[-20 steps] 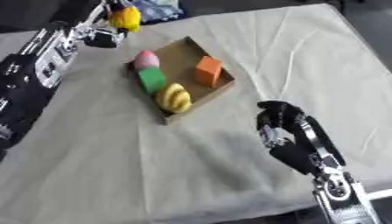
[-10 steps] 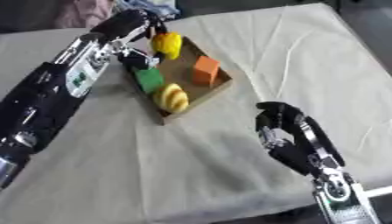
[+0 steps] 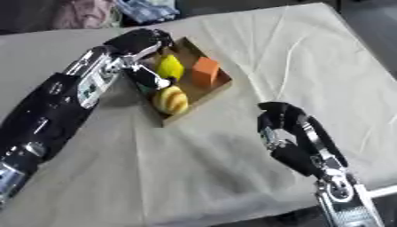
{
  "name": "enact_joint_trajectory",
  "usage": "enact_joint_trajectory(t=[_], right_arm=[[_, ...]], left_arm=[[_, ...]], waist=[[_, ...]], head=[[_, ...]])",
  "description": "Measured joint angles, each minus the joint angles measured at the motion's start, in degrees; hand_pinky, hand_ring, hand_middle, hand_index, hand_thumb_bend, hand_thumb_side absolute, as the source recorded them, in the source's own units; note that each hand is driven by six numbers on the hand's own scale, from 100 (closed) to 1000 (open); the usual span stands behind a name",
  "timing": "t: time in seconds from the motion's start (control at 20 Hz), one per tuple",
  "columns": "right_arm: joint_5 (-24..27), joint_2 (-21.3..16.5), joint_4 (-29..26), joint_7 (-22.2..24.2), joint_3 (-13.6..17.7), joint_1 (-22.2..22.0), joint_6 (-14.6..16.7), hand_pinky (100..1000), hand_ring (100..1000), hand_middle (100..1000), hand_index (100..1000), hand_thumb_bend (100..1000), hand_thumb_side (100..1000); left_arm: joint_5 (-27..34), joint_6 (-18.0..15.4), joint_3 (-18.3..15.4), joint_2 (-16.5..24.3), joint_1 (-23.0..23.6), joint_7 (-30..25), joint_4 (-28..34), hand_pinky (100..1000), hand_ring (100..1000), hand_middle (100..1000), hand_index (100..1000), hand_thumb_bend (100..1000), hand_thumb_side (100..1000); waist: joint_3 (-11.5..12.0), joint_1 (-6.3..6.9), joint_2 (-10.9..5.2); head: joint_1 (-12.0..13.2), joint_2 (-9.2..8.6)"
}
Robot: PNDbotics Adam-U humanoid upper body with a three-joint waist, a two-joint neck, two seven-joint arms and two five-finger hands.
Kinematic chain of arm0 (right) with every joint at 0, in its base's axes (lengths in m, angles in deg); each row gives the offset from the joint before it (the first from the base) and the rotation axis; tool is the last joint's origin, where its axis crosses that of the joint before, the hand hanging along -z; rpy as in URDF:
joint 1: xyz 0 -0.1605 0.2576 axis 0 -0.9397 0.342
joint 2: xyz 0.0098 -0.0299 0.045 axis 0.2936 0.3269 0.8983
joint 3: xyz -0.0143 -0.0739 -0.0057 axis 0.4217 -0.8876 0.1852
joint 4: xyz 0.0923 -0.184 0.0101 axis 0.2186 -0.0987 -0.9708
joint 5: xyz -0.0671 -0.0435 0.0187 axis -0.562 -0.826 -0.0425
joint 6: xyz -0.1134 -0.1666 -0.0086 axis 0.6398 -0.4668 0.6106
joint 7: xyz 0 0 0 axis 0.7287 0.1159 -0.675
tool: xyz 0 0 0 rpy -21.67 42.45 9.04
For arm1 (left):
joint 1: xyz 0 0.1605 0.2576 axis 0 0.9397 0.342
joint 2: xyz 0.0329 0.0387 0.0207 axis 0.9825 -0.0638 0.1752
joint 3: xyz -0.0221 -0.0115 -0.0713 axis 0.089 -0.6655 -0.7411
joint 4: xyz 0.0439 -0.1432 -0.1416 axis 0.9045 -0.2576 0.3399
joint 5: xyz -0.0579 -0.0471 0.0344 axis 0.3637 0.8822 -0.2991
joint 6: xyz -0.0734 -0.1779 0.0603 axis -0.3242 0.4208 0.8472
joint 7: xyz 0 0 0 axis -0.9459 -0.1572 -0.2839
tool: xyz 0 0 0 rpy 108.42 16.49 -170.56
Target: Pick up objects on the table and place them in the box.
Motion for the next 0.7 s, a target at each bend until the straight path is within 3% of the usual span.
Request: enact_joint_trajectory(t=[0.2, 0.45, 0.7], right_arm=[[0.00, 0.00, 0.00, -0.02, 0.03, -0.04, 0.01, 646, 633, 589, 777, 100, 505], [-0.06, 0.00, 0.00, -0.23, 0.20, -0.08, -0.03, 646, 632, 589, 776, 100, 503], [-0.17, -0.03, 0.00, -0.79, 0.80, -0.16, -0.03, 645, 633, 589, 778, 100, 502]], left_arm=[[1.77, 0.73, -0.66, 1.42, 0.02, 0.25, 2.60, 689, 635, 683, 778, 360, 338], [9.75, 2.68, -1.26, 5.55, 0.53, 1.66, 11.69, 684, 628, 676, 778, 307, 332], [20.36, 6.40, -3.45, 10.83, 6.34, 3.88, 24.01, 679, 632, 671, 779, 255, 312]], waist=[[0.55, 0.00, 0.00], [1.96, 0.00, 0.00], [4.23, 0.02, 0.00]], head=[[-0.22, 0.00], [-0.77, 0.00], [-1.42, 0.00]])
